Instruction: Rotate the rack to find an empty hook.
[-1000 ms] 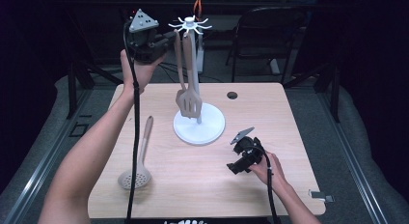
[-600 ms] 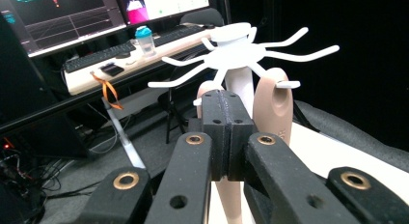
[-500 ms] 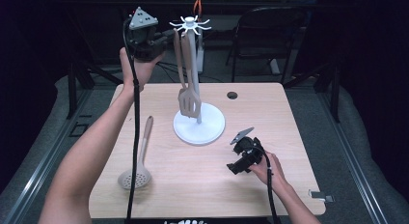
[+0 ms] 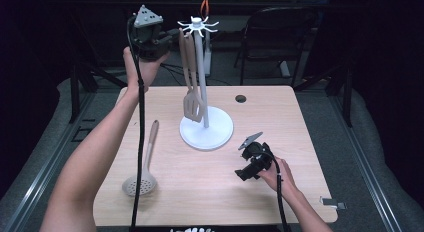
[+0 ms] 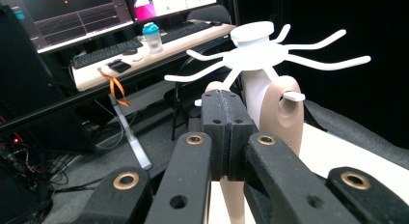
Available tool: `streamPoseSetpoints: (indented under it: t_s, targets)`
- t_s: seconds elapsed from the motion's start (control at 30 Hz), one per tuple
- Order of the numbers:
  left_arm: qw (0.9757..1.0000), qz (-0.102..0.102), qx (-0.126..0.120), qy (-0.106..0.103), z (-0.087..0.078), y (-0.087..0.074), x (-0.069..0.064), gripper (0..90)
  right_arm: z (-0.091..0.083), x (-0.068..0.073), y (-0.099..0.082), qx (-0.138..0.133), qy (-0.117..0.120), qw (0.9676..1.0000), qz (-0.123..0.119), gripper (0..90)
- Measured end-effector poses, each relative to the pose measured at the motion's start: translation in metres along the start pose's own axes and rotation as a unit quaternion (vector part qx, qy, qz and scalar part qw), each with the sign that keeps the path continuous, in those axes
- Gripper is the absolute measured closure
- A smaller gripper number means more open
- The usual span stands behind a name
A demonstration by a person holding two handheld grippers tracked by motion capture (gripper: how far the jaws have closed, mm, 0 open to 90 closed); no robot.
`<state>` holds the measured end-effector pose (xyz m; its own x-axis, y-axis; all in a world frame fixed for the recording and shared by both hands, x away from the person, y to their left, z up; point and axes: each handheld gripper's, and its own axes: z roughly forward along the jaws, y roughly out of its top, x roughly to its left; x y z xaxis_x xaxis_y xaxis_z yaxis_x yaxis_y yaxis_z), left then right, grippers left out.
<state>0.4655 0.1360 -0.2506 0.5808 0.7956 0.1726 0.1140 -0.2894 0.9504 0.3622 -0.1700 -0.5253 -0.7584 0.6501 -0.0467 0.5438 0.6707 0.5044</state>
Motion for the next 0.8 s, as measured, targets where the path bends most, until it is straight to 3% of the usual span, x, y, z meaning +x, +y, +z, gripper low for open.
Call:
streamPoseSetpoints:
  t_s: [0.5,0.8]
  targets:
    - [0.9999,-0.015,0.0,0.005,0.006,-0.001,0.006,90.0,-0.001,-0.001,0.0,0.012,-0.003,0.9999,-0.009,6.3]
    - [0.9999,-0.01,-0.002,-0.005,-0.006,-0.01,0.002,90.0,-0.001,-0.001,0.0,0.012,-0.002,0.9999,-0.008,6.3]
